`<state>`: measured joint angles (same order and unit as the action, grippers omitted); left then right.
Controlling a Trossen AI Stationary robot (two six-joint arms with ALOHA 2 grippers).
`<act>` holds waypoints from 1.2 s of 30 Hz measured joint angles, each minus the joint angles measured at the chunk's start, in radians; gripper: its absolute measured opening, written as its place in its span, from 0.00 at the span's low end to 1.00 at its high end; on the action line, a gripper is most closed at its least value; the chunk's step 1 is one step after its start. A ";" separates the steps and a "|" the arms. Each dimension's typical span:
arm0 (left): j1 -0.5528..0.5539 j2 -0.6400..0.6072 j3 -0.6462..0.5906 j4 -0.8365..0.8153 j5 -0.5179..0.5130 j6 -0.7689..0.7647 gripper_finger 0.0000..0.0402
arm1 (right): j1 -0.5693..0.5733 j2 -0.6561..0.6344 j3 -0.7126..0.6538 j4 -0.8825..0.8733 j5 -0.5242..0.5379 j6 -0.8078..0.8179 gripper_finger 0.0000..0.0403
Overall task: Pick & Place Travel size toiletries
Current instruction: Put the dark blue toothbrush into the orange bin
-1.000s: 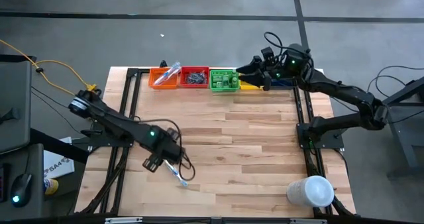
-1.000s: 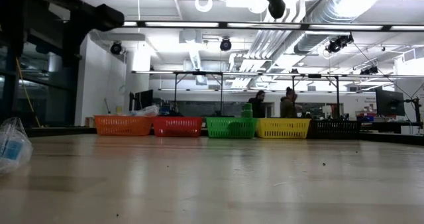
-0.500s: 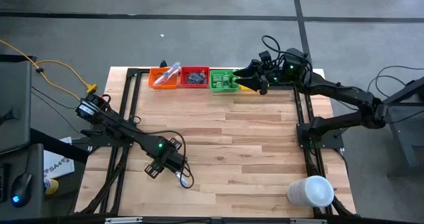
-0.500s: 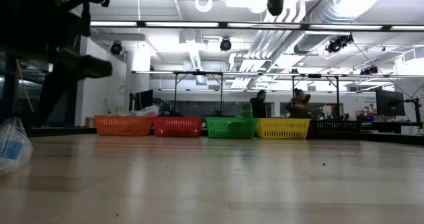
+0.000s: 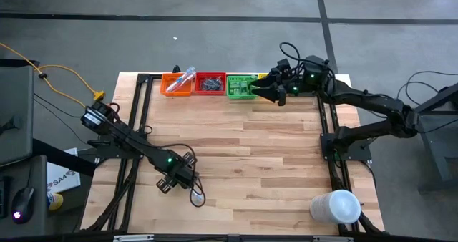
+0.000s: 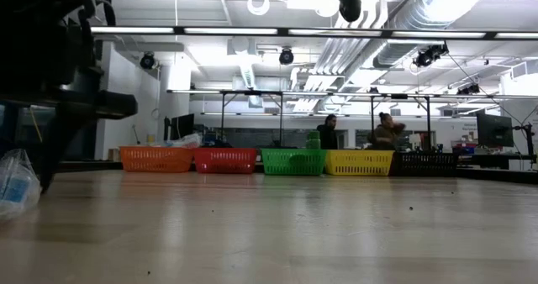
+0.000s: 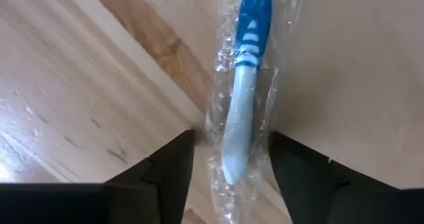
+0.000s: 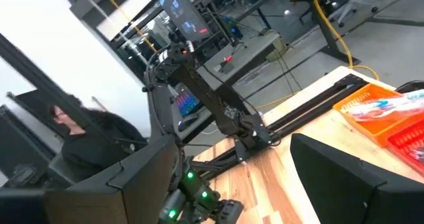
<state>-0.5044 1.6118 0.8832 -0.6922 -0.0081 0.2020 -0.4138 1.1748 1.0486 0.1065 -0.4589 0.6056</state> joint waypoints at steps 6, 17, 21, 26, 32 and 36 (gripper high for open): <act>0.000 -0.002 -0.037 0.048 0.019 -0.005 0.38 | 0.016 0.000 0.000 -0.001 0.022 0.000 0.73; 0.000 0.000 -0.039 0.054 0.033 -0.009 0.08 | 0.016 0.000 0.000 -0.001 0.038 0.003 0.73; 0.001 -0.003 -0.039 0.047 0.044 -0.029 0.05 | 0.016 0.000 0.000 -0.002 0.038 0.003 0.73; 0.005 -0.057 -0.046 -0.014 0.015 -0.087 0.05 | 0.016 0.000 0.000 -0.003 0.038 0.003 0.73; 0.044 -0.225 -0.044 -0.111 -0.088 -0.192 0.05 | 0.015 0.000 0.000 -0.005 0.038 0.003 0.73; 0.127 -0.362 -0.042 -0.190 -0.201 -0.308 0.05 | 0.015 0.000 0.000 -0.008 0.039 0.003 0.73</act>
<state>-0.3773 1.2497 0.8413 -0.8820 -0.2087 -0.1057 -0.3985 1.1748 1.0489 0.0981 -0.4199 0.6086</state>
